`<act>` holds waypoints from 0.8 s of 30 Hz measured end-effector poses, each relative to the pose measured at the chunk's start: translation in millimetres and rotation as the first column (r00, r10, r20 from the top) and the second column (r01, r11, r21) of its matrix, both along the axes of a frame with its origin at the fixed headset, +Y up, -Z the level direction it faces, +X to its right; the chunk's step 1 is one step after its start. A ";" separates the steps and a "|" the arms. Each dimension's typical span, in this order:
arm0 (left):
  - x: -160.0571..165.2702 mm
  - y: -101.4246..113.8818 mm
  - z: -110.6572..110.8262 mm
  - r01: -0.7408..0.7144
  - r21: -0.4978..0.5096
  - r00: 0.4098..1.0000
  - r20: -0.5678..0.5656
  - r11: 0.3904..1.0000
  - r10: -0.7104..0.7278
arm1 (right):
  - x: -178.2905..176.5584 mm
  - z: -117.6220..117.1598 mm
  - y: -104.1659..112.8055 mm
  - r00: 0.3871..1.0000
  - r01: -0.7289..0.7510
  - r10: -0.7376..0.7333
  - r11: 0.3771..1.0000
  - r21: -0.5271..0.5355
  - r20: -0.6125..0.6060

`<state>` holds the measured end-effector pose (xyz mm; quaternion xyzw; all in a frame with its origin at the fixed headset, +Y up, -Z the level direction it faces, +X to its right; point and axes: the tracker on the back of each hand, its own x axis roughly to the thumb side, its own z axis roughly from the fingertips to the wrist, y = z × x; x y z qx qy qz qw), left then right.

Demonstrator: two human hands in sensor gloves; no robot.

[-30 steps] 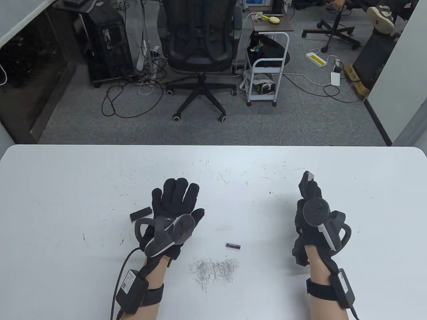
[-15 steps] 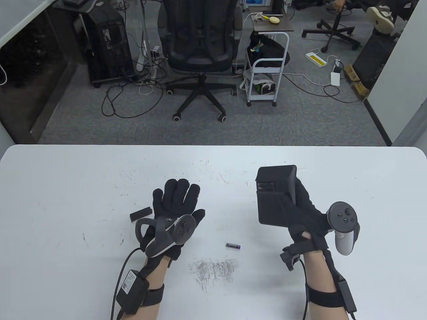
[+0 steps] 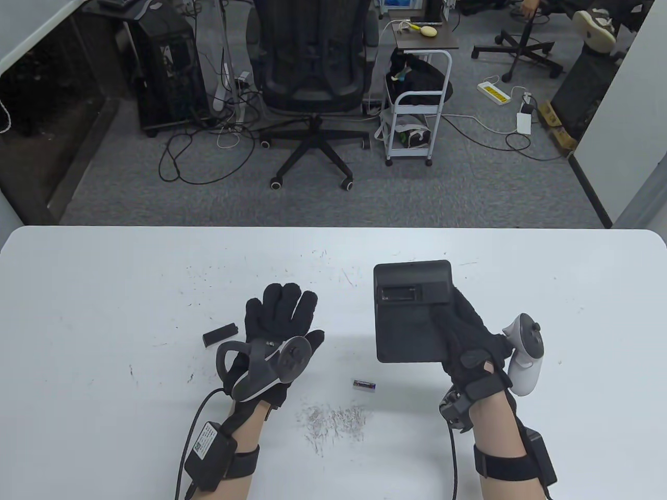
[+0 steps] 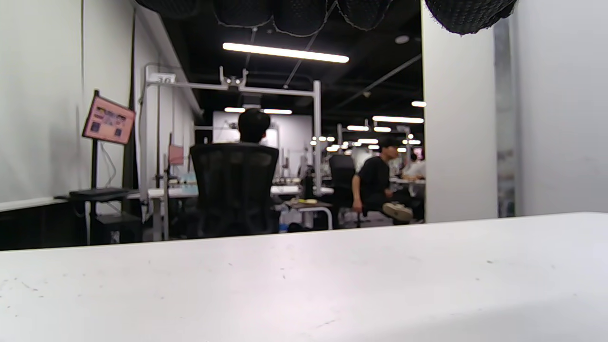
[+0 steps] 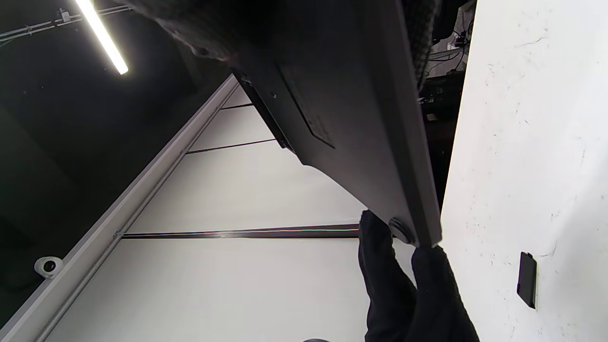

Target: Fit batteries into calculator, then fit battery cover

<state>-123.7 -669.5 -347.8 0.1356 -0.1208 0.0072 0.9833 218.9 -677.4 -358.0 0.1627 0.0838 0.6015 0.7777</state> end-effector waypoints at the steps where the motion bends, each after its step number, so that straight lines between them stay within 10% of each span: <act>1: 1.8 -0.6 -0.4 -0.004 -0.011 1.000 0.008 1.000 0.004 | 0.0 0.2 0.8 1.000 0.005 -0.005 1.000 0.002 -0.004; 17: 65.6 -21.1 4.9 0.153 -0.042 0.981 0.126 0.987 -0.146 | 14.0 10.0 19.0 0.996 0.094 -0.094 0.994 0.057 -0.009; 24: 91.0 -48.2 0.1 0.263 -0.210 0.951 0.222 0.942 -0.216 | 21.2 14.2 23.1 0.991 0.137 -0.137 0.988 0.065 -0.004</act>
